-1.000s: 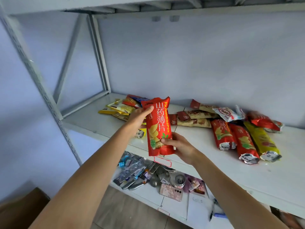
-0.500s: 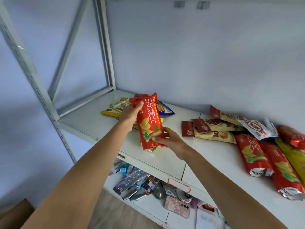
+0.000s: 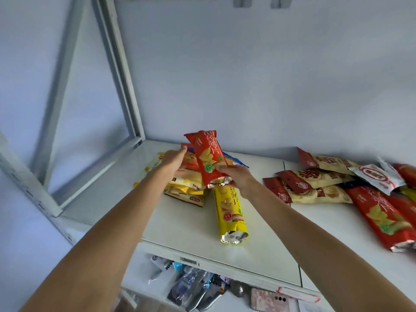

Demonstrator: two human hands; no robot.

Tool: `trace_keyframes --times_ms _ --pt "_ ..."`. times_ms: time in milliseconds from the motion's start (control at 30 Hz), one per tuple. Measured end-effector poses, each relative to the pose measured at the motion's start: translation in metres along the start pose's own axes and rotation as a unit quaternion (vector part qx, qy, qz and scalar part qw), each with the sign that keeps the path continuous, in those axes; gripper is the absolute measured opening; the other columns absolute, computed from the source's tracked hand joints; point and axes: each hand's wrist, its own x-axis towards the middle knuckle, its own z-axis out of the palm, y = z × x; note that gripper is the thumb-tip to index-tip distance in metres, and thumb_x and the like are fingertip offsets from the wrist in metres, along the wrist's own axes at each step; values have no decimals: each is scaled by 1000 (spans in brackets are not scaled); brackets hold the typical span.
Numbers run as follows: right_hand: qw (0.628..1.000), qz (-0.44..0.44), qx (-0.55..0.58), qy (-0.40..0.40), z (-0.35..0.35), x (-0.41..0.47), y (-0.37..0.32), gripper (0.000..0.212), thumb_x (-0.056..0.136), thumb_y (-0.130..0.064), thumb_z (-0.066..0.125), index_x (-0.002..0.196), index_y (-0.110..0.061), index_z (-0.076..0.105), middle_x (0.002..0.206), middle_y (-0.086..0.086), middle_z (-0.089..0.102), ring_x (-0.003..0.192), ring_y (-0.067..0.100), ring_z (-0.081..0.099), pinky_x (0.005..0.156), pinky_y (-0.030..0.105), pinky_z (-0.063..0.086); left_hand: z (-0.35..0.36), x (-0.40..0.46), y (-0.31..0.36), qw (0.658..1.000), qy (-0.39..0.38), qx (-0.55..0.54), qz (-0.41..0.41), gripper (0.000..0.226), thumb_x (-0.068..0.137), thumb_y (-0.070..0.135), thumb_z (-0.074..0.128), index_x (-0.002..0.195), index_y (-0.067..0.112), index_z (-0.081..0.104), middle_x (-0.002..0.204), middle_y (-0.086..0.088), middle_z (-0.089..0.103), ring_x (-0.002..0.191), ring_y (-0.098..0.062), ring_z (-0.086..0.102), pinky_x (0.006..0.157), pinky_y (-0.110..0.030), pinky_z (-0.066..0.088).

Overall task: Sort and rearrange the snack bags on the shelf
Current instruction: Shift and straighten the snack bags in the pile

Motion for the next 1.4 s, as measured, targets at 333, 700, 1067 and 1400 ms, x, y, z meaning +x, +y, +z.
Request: trace_keyframes --times_ms 333,700,1067,1400 --pt "924 -79 -360 101 30 28 -2 44 91 -39 48 129 -16 49 133 10 51 106 27 58 76 32 50 -2 24 6 910 -85 348 207 49 99 48 35 107 11 66 104 -9 66 96 -23 59 80 -32 43" --pt "799 -74 -570 176 -131 -40 21 49 93 -41 48 135 -17 48 140 8 44 130 29 39 103 42 37 102 -14 12 774 -183 491 357 41 97 43 42 121 17 64 123 -8 65 112 -26 60 89 -35 49" --pt "779 -21 -590 213 -293 -91 43 50 95 -45 43 136 -15 45 144 10 40 131 31 38 106 45 34 249 -81 32 744 -194 479 425 34 97 38 45 112 18 68 115 -4 68 100 -23 62 81 -33 48" --pt "755 82 -598 256 -367 -89 92 72 87 -56 53 142 -12 38 143 10 40 132 31 37 106 43 33 336 -118 12 749 -144 488 424 29 96 34 45 103 23 71 104 2 70 91 -18 63 72 -29 44"
